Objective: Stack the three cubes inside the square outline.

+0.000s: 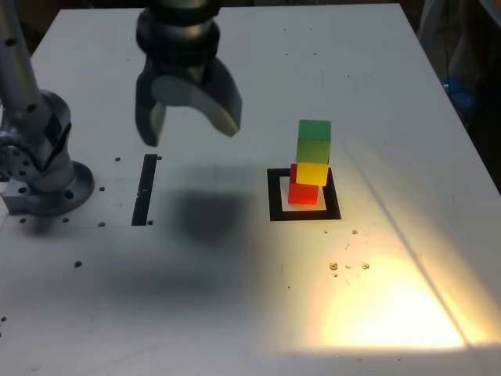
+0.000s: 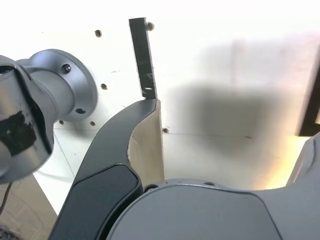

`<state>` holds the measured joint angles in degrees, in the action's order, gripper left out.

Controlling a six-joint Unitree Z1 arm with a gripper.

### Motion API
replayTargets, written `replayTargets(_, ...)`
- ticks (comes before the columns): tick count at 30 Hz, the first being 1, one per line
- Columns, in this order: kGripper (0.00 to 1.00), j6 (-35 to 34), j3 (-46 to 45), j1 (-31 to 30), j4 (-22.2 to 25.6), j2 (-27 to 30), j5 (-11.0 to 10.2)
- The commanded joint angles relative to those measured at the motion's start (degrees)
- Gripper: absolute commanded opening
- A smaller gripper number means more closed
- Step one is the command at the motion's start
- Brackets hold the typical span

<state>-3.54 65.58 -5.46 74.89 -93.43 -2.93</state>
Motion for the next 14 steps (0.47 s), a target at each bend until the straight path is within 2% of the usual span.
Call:
replayTargets(1,1.00,0.25,-2.98,0.00,-1.97,0.65,0.24)
replayTargets(8,0.99,0.48,-12.83,-0.26,-8.05,2.34,-0.05)
replayTargets(14,0.99,1.19,-15.99,-0.26,-9.97,3.69,0.79)
